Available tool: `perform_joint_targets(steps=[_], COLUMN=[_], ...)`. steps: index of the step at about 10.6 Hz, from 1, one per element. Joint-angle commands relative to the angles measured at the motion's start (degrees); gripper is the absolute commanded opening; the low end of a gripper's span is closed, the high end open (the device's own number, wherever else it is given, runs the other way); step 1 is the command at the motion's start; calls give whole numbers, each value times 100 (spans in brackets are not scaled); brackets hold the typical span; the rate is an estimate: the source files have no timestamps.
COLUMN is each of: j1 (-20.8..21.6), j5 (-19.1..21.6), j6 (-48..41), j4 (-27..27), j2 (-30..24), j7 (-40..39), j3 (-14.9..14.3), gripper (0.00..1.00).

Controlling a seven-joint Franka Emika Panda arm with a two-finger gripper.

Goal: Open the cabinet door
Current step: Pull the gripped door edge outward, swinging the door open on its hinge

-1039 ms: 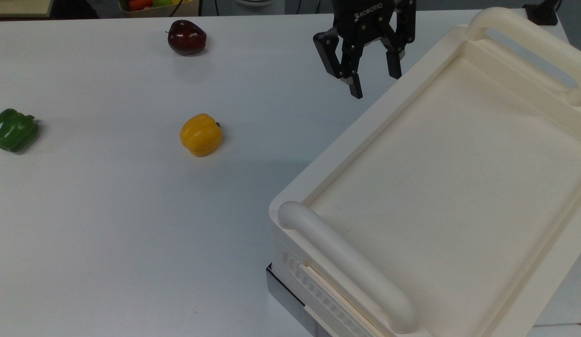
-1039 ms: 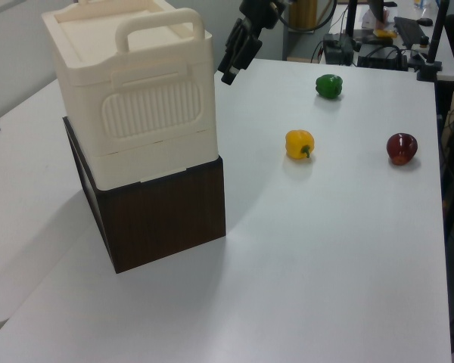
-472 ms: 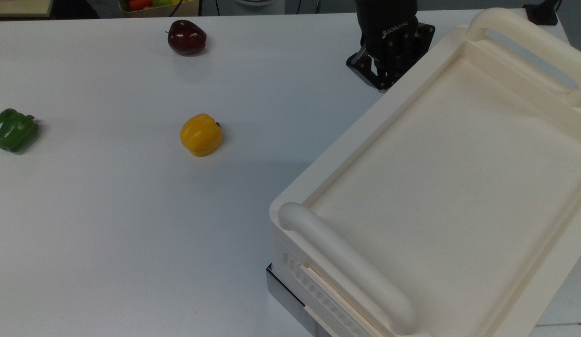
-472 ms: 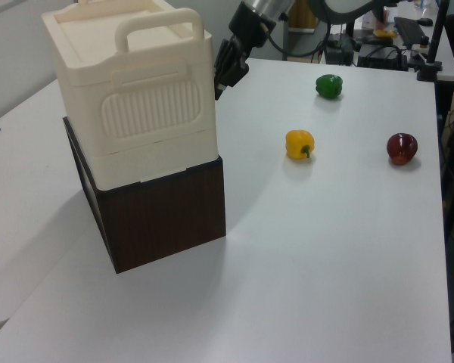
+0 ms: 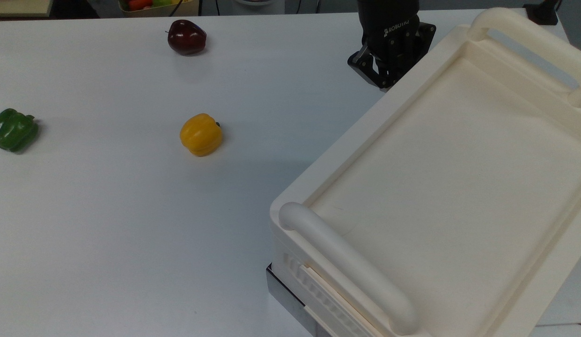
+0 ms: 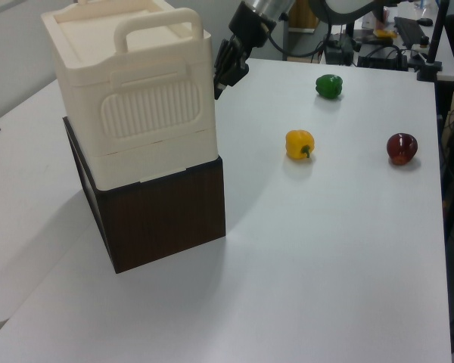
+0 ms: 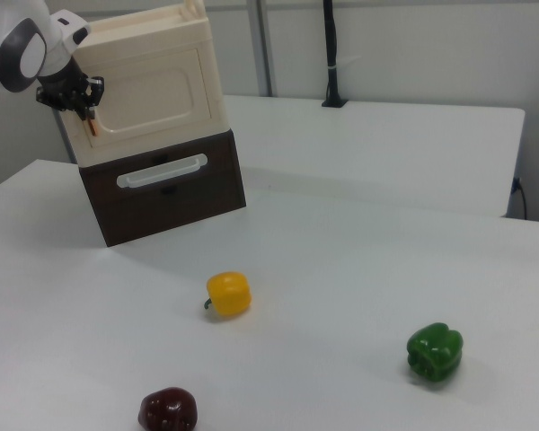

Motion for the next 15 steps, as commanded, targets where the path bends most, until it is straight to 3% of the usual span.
perform_joint_targets(steps=[1, 4, 5, 6, 7, 8, 10, 13, 15], j1=[-19, -308, -484, -738, -1001, -1195, -1477, -2092, -2260], j5=[-44, -43, -78, -131, -253, -507, -956, -966, -966], j6=[-453, -1586, -2016, -2438, -2764, -3054, -3495, -3812, -4058], j4=[-308, -361, -362, -362, -362, -353, -300, -291, -291], j2=[-505, -831, -928, -990, -1008, -1008, -1034, -1279, -1411], j7=[117, 302, 494, 757, 916, 1126, 1627, 1928, 1963], j3=[-87, -184, -193, -201, -201, -210, -210, -201, -210], gripper=[0, 0, 9, 27, 54, 97, 100, 100, 100])
